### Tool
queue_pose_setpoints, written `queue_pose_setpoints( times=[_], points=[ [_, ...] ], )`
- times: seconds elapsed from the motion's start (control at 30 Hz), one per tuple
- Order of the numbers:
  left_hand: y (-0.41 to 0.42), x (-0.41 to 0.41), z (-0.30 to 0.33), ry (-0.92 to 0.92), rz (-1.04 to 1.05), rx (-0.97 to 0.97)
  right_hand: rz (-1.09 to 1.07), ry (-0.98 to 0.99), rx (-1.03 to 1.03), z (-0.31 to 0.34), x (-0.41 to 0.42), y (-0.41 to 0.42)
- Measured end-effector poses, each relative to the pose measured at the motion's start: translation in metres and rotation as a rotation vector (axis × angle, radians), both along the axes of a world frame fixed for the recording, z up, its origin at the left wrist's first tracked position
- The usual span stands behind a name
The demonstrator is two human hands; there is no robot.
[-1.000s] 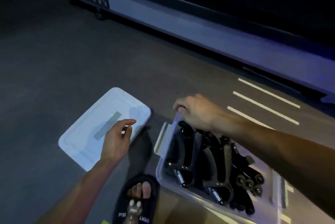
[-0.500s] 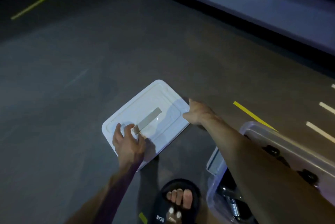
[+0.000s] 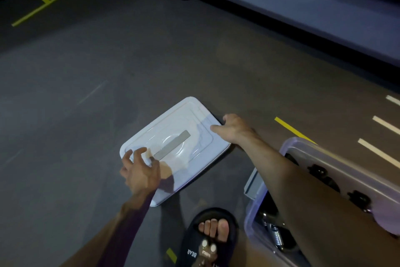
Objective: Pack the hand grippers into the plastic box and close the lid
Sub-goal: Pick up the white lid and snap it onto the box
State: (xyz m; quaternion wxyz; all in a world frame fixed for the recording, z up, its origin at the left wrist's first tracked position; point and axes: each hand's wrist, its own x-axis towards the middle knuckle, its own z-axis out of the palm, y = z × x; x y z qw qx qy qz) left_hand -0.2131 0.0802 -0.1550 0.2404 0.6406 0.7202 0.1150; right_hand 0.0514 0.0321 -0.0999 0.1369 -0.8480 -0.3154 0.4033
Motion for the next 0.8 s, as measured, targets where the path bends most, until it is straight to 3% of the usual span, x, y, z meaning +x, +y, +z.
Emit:
queue_pose_setpoints(
  times=[0.27,0.5,0.63,0.8],
  points=[
    [0.004,0.013,0.019,-0.292,0.095,-0.076,-0.276,0.225,0.446,0.047,0.021,-0.011],
    [-0.012,0.06,0.068,-0.605,-0.064,-0.112,-0.514,0.19,0.622,0.112,0.052,-0.094],
    [-0.029,0.091,0.112,-0.803,-0.217,-0.11,-0.439,0.065,0.469,0.162,0.074,-0.181],
    [-0.067,0.123,0.134,-0.837,-0.533,-0.243,-0.349,-0.015,0.114,0.217,0.068,-0.307]
  ],
)
